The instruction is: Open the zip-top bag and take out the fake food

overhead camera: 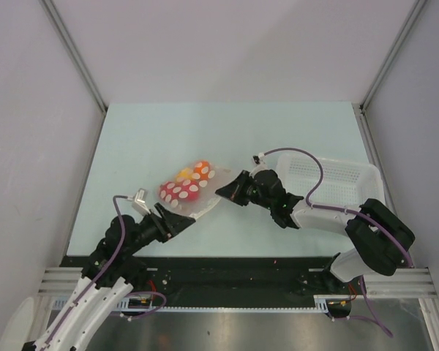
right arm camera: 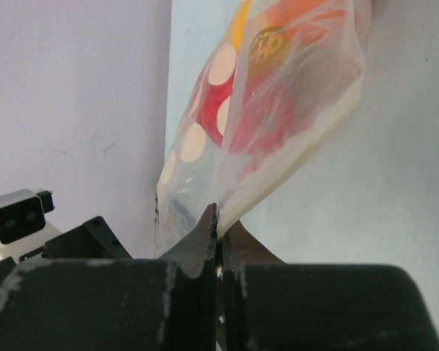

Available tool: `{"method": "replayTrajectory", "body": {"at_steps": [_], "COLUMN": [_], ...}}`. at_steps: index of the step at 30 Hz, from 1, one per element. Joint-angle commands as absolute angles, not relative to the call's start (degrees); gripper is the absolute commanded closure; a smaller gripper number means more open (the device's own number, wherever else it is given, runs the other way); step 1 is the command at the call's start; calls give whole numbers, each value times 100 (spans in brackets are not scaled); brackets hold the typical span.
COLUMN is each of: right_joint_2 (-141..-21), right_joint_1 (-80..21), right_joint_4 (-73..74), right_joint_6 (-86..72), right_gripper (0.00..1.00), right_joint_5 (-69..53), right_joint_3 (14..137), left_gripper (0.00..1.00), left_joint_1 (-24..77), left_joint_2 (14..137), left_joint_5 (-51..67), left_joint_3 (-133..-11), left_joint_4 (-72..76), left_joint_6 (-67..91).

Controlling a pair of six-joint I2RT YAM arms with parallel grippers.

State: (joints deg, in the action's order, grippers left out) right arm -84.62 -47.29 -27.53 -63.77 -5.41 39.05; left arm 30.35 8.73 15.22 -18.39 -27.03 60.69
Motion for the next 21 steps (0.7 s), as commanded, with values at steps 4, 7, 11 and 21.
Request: {"method": "replayTrajectory", "body": {"at_steps": [4,7,11,21], "right_joint_2": [-8314,-8349,-8385,-8420], "right_joint_1": [-4676,-4658,-4667,-4667], "right_joint_4": [-3085,-3164,-3226,-3357], "right_joint_6": [-6152,-6152,-6170,-6231], "right_gripper": [100,100,100,100], "right_joint_5": [-1098,-1177,-1248,-1353], "right_joint_3": [3964,3973,3964,3955], "left_gripper": [24,21,21,34], "left_joint_1": [3015,3023,3023,3015], "left_joint_2": [396,360,316,369], "left_joint_5": [862,309,-165,-167], "left_joint_3": [-1775,-2108,-2382,-1785], "left_joint_4": [-2670,-3452,-3928,-3630], "left_joint_6": [6698,6513,6346,7004]}}
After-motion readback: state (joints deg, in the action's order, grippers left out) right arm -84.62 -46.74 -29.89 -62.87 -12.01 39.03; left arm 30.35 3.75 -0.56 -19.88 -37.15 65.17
